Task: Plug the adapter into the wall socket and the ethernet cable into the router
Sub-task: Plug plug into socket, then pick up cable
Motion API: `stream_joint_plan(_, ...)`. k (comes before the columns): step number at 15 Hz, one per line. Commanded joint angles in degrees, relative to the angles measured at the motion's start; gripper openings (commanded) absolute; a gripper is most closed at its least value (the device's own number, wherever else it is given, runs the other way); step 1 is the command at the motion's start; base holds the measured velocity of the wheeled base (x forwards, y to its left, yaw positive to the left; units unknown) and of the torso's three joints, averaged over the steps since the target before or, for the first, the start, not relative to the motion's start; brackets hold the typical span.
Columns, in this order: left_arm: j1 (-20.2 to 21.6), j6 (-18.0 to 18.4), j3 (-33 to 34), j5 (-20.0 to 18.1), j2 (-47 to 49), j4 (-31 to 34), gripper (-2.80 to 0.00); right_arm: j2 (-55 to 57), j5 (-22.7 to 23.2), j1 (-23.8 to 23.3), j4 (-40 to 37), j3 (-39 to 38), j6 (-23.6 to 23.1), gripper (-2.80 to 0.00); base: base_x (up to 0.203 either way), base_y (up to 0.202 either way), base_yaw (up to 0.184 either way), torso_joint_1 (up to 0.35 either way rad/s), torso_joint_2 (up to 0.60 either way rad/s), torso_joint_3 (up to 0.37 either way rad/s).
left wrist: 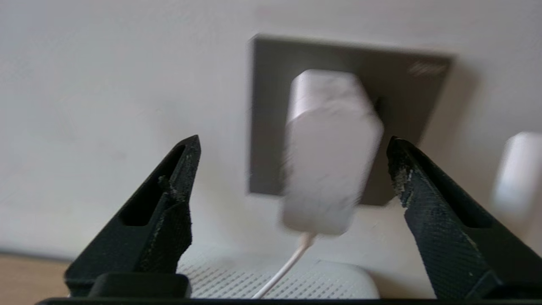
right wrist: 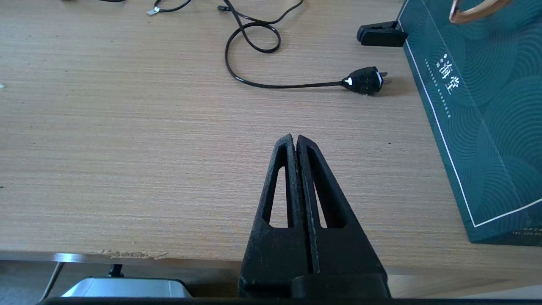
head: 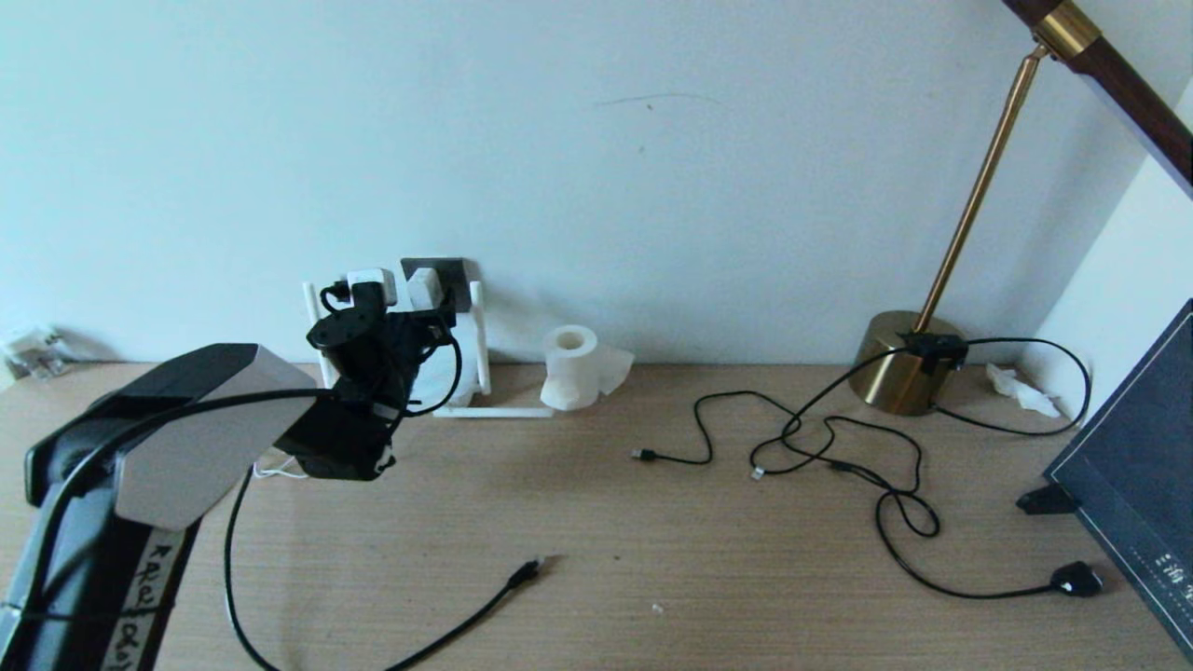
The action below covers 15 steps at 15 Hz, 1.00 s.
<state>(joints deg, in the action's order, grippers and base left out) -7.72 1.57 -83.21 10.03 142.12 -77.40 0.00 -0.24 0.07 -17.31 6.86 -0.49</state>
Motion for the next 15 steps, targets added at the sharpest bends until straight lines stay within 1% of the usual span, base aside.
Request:
stream_joint_plan(1, -0.02, 0.01, 1.24, 0.07, -1.35, -1.19, 0.0, 0.0, -0.02, 0.01, -0.09, -0.01, -0.04, -2.8, 0.0, 0.0, 0.0, 0.0, 0.0, 0.0)
stream_joint_plan(3, 0.04, 0.01, 1.96, 0.16, -2.31, -1.44, 0.0, 0.0, -0.02, 0.01, -0.09, -0.01, -0.04, -2.8, 0.0, 0.0, 0.0, 0.0, 0.0, 0.0)
stream_joint_plan(5, -0.04, -0.38, 5.01, -0.02, -5.26, -1.45, 0.0, 0.0, -0.02, 0.01, -0.09, -0.01, -0.04, -2.8, 0.0, 0.0, 0.0, 0.0, 0.0, 0.0)
stream_joint_plan(7, -0.17, -1.85, 7.13, -0.32, -8.39, -1.33, 0.0, 0.0, -0.02, 0.01, -0.09, -0.01, -0.04, -2.8, 0.0, 0.0, 0.0, 0.0, 0.0, 0.0)
stream_joint_plan(9, -0.19, -2.12, 9.92, -0.47, -11.97, -1.27, 0.0, 0.0, -0.02, 0.01, -0.09, -0.01, -0.04, -2.8, 0.0, 0.0, 0.0, 0.0, 0.0, 0.0)
stream_joint_plan(12, -0.25, -2.14, 15.3, -1.37, -19.06, -1.16, 0.0, 0.0, -0.02, 0.01, -0.09, -0.01, -0.04, -2.8, 0.0, 0.0, 0.0, 0.0, 0.0, 0.0)
stream_joint_plan(14, -0.26, -2.02, 19.22, -2.52, -26.7, 0.12, 0.0, 0.0, -0.02, 0.01, -0.09, -0.01, -0.04, -2.8, 0.0, 0.0, 0.0, 0.0, 0.0, 0.0)
stream_joint_plan(15, -0.24, -1.94, 21.25, -3.32, -31.43, 1.77, 0.0, 0.0, -0.02, 0.01, -0.09, 0.0, -0.04, -2.8, 0.0, 0.0, 0.0, 0.0, 0.0, 0.0)
